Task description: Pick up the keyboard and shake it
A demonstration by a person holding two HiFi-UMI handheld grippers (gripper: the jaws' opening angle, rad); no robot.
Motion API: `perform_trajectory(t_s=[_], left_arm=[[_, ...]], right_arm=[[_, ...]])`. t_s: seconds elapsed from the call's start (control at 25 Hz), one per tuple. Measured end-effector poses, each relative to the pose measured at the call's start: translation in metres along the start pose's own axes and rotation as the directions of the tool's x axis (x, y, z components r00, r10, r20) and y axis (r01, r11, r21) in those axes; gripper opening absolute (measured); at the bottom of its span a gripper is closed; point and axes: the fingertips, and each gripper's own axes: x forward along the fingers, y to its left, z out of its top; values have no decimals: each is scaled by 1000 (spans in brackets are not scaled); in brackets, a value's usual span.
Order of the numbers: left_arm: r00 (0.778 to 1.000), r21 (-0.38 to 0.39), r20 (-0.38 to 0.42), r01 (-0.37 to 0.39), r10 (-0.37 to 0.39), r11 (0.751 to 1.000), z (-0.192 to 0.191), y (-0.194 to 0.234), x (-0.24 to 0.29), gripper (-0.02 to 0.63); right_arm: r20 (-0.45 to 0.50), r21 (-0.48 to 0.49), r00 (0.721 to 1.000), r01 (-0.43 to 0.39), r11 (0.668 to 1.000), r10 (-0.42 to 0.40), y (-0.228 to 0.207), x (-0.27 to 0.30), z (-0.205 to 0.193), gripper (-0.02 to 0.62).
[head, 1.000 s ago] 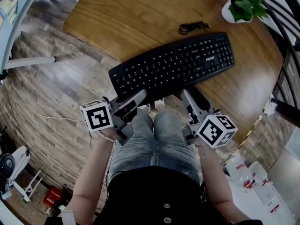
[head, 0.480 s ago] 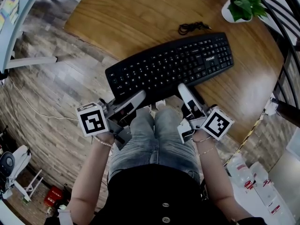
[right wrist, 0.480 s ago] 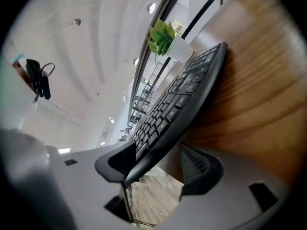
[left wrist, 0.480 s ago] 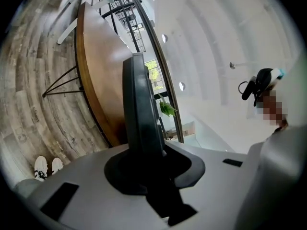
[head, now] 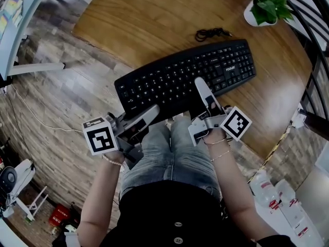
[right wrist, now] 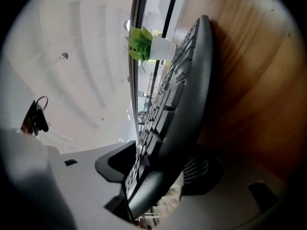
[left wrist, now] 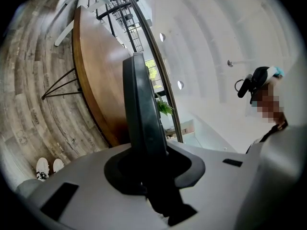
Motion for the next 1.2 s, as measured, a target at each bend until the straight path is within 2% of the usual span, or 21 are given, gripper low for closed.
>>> perform_trajectory(t_s=[0.2,0.4,0.48,0.84,0.96,1.2], left_arm=[[1000,6,-23,-10,10,1000,-1,0,-3,101],[999,27,-30,-28,29,999,-2,5,1,103],[999,32,-26,-25,26,999,-2,6,0,103],[1000,102,-24,14,-11,995,0,0,0,104],[1000,121,-17,27,-25,992,3,-6,-5,103],[997,180,4,75,-77,981,6,-34,-34,104]], right_arm=[[73,67,997,-20,998,15,-4,9,13,252],[113,64,992,-70,995,62,-3,8,19,181],[115,43,991,-77,996,72,0,7,19,132],[133,22,986,-101,995,97,4,5,20,130],[135,-23,985,-109,994,111,18,4,21,130],[127,-139,976,-157,978,175,77,-3,8,130]])
